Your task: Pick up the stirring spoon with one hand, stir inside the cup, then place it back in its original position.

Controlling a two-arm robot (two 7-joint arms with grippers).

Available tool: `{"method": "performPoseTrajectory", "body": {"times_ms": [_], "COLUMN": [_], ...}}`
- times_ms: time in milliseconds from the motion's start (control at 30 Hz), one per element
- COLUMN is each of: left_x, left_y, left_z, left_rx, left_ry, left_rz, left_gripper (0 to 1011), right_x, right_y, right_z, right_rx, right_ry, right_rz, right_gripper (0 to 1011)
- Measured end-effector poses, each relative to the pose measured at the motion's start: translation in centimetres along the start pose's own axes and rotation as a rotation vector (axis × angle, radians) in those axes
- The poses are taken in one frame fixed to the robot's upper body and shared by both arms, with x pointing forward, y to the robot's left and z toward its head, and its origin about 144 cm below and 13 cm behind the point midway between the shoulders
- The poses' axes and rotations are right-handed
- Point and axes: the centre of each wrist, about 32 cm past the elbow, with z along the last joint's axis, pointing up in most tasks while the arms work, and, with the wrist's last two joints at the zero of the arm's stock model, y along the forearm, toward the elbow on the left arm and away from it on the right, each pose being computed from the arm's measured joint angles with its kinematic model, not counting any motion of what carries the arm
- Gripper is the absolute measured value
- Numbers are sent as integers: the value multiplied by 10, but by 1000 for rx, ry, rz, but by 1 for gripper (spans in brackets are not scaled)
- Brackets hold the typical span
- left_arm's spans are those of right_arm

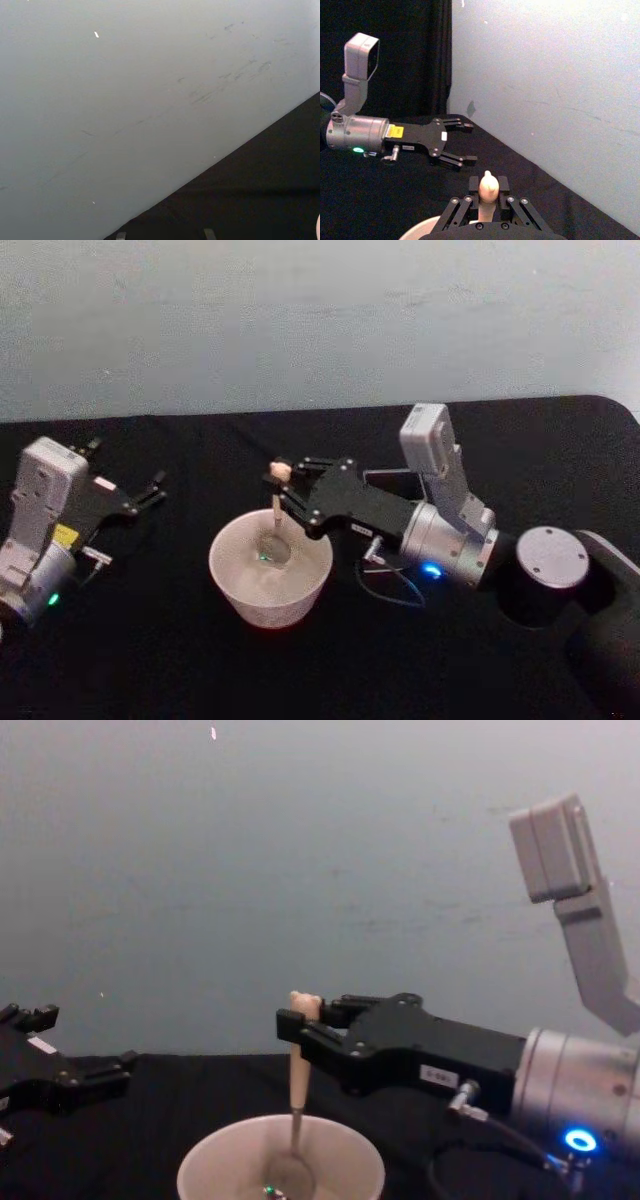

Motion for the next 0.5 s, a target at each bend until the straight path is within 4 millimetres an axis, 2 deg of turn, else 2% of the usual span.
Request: {"method": "performPoseTrajectory", "body": {"times_ms": [500], "left_x": [0], "left_y": [0], "left_z": [0], "left_rx": [0], "left_ry": [0], "left_rz": [0], "left_gripper": [1001], "right_x": [-1], "right_y": [-23], "right_z": [2], "right_rx": [-7], "right_ry": [1], "right_rz": [-22], "right_gripper": [214]}}
